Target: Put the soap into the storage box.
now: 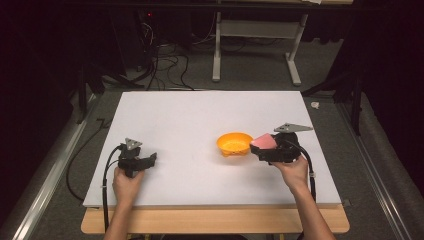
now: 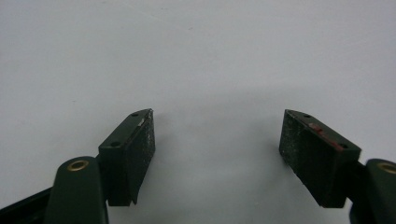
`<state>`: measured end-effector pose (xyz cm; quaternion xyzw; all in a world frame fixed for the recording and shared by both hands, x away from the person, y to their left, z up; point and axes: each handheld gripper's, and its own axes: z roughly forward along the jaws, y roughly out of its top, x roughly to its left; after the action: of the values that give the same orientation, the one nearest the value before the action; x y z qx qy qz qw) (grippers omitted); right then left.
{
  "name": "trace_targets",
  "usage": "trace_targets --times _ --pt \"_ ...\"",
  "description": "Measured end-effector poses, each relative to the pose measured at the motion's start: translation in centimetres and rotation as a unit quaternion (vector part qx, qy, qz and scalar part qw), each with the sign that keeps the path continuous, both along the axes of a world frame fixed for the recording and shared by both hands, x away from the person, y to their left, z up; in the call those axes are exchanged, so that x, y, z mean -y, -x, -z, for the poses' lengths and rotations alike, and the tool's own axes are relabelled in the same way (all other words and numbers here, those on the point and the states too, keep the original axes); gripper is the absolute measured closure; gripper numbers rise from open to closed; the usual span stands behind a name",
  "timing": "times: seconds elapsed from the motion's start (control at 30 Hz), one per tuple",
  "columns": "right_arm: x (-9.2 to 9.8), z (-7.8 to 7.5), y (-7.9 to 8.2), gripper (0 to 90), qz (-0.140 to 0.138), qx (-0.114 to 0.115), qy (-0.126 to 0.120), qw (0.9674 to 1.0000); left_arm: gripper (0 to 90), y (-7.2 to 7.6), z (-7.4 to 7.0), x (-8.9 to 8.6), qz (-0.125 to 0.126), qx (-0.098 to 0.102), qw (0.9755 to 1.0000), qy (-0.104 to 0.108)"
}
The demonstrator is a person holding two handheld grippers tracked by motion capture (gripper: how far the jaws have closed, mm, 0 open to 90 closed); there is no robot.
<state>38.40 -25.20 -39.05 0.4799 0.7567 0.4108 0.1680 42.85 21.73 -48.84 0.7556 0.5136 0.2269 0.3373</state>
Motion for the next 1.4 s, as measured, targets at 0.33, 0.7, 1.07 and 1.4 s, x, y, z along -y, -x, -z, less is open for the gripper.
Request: trace_targets --times 0.33,0.7,1.07,1.4 --pt "-1.3 -0.3 -0.4 13.8 -0.012 -0.007 -0.003 0.9999 27.2 0.0 0.0 0.0 0.0 0.0 1.0 0.0" --pt "-3.0 -0.2 -1.1 13.8 -0.023 -0.018 0.0 0.9996 27.2 0.0 0.0 0.0 0.001 0.0 1.0 -0.001" --pt "-4.4 -0.2 -1.8 13.8 -0.025 -0.028 0.004 0.9993 27.1 0.0 0.0 0.0 0.001 0.0 1.0 -0.002" --pt "-5.7 -0.1 -2.6 13.7 -0.01 -0.035 0.035 0.9987 27.1 0.0 0.0 0.0 0.001 0.001 1.0 -0.002"
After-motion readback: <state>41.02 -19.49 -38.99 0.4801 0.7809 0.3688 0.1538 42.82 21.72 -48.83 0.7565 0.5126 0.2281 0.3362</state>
